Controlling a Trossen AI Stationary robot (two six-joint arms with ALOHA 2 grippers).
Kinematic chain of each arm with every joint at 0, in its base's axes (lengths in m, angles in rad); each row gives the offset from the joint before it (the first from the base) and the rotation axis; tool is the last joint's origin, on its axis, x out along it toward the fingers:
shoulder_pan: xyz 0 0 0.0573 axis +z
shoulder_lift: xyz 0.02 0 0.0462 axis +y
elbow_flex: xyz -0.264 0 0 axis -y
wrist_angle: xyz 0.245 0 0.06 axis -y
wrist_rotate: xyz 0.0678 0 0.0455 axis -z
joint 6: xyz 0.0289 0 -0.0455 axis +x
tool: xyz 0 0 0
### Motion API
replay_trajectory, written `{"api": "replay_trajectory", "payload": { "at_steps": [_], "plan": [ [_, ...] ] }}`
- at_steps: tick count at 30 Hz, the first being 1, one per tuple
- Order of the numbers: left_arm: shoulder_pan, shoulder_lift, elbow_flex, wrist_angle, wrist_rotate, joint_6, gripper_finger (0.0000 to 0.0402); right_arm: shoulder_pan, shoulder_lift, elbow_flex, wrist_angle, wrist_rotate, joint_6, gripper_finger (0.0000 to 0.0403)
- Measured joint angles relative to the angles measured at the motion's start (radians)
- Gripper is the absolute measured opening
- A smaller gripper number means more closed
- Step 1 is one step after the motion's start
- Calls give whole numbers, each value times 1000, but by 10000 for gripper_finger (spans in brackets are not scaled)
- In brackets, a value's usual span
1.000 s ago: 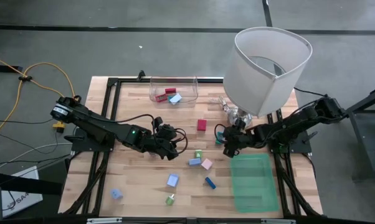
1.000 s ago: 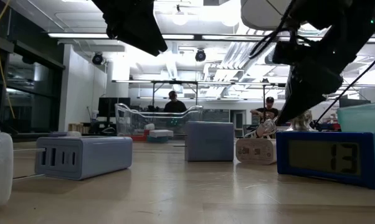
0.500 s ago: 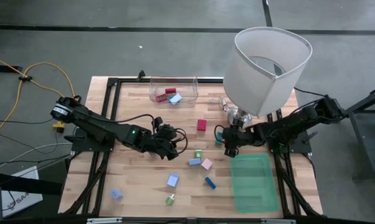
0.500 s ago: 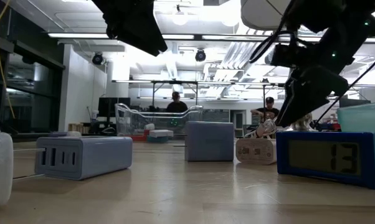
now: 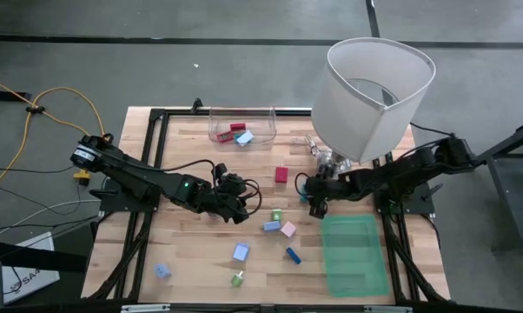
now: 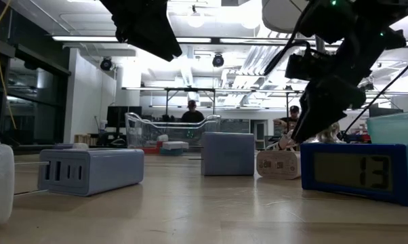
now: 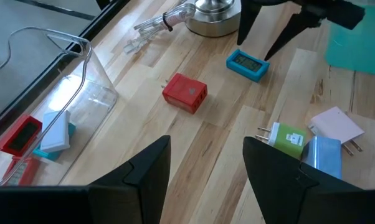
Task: Pick & Place Office items
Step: Put the light blue digital clock into the transparent bin
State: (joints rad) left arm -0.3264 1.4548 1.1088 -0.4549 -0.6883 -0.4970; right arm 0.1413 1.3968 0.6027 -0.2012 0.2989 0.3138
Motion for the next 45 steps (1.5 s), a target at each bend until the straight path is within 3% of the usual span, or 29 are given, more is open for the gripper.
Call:
{"api": "replay_trajectory", "payload": {
  "at_steps": [13,32,45],
  "plan": [
    [0,0,0,0,0,0,192,0,35,0,23,-18,37,269],
    [0,0,0,1,0,0,192,1,34,0,26,-73,33,272],
    [0,0,0,1,0,0,192,-14,34,0,18,-32,23,272]
  ]
}}
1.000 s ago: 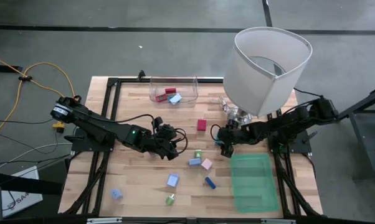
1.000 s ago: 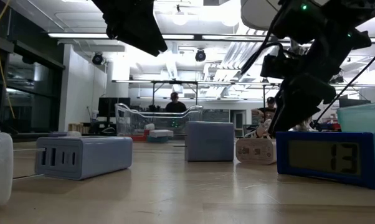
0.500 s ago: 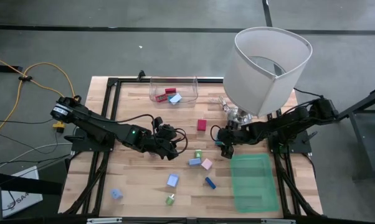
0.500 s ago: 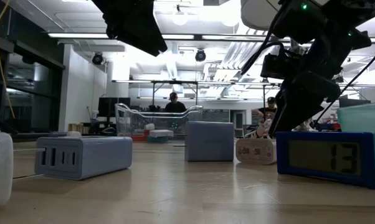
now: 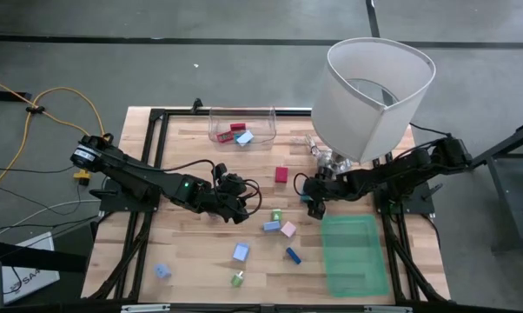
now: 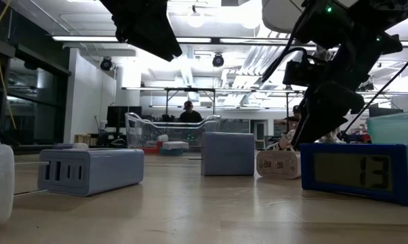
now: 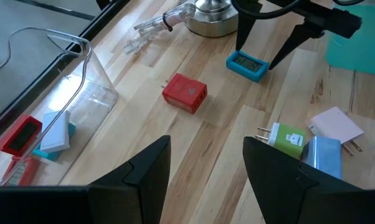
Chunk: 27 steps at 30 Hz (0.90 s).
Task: Pick & Place Office items
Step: Put the light blue digital clock into the transparent bin
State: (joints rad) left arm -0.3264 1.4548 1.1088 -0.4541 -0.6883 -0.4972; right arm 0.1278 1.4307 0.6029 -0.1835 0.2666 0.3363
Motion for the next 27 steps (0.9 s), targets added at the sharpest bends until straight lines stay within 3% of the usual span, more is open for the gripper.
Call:
{"api": "replay_trajectory", "payload": {
  "at_steps": [6,18,27],
  "plan": [
    [0,0,0,0,0,0,192,-19,0,0,-14,-9,8,294],
    [0,0,0,0,0,0,192,-19,0,0,-14,-12,29,394],
    [0,0,0,0,0,0,192,-42,0,0,-18,-45,35,395]
  ]
}}
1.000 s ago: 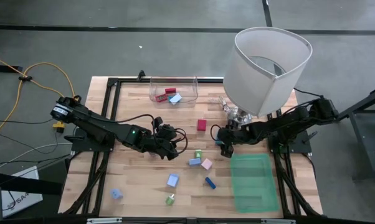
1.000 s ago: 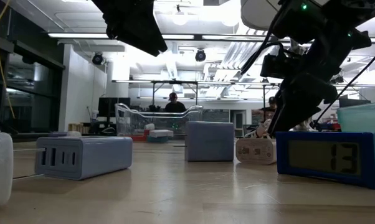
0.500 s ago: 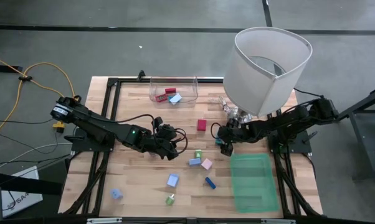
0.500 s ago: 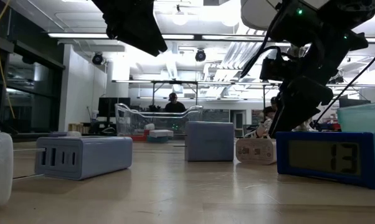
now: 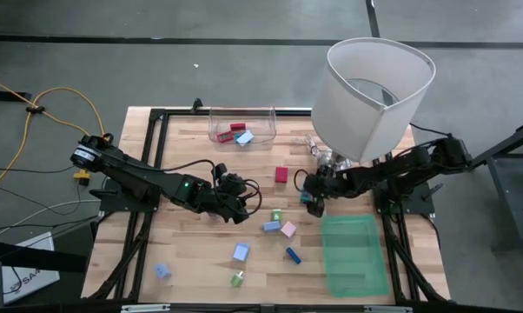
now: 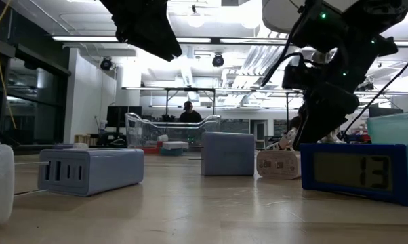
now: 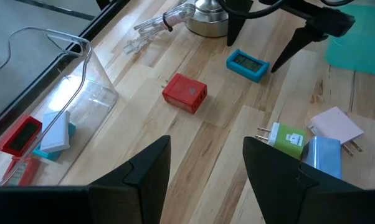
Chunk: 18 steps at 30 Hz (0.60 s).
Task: Pick & Place Office items
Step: Put the light blue digital clock into the transparent bin
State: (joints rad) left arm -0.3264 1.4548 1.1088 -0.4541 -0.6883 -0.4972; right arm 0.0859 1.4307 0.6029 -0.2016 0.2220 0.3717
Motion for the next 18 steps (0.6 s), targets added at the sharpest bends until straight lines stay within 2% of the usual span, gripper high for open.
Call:
{"api": "replay_trajectory", "payload": {
  "at_steps": [11,18],
  "plan": [
    [0,0,0,0,0,0,192,-69,0,0,2,-104,-36,394],
    [0,0,0,1,0,0,192,-80,94,1,45,-123,-63,394]
  ]
}}
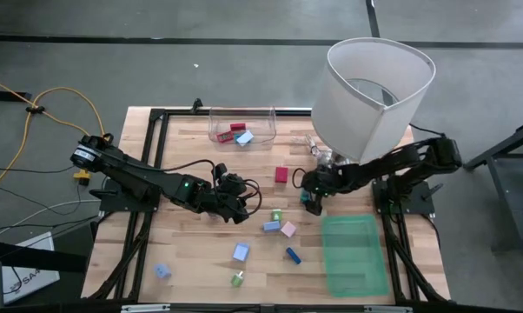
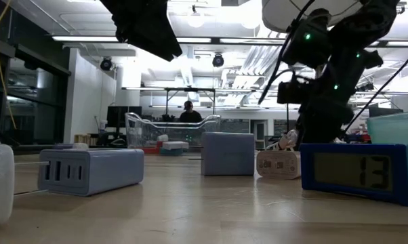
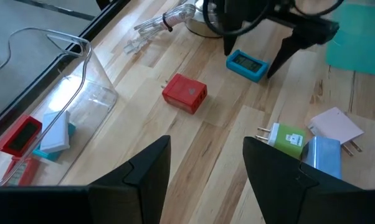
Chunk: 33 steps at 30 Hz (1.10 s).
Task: Pick & Place Office items
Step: Put the light blue digital clock into the transparent bin
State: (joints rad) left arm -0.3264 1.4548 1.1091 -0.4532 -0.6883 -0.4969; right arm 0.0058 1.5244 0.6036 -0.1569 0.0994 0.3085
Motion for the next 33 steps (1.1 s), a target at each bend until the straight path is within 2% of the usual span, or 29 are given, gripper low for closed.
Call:
{"api": "replay_trajectory", "payload": {
  "at_steps": [5,24,33],
  "plan": [
    [0,0,1,9,1,0,192,1,46,3,30,9,-10,394],
    [0,0,1,44,5,0,192,0,39,1,23,7,-16,394],
    [0,0,1,45,6,0,192,7,40,2,-18,14,36,394]
  ]
}}
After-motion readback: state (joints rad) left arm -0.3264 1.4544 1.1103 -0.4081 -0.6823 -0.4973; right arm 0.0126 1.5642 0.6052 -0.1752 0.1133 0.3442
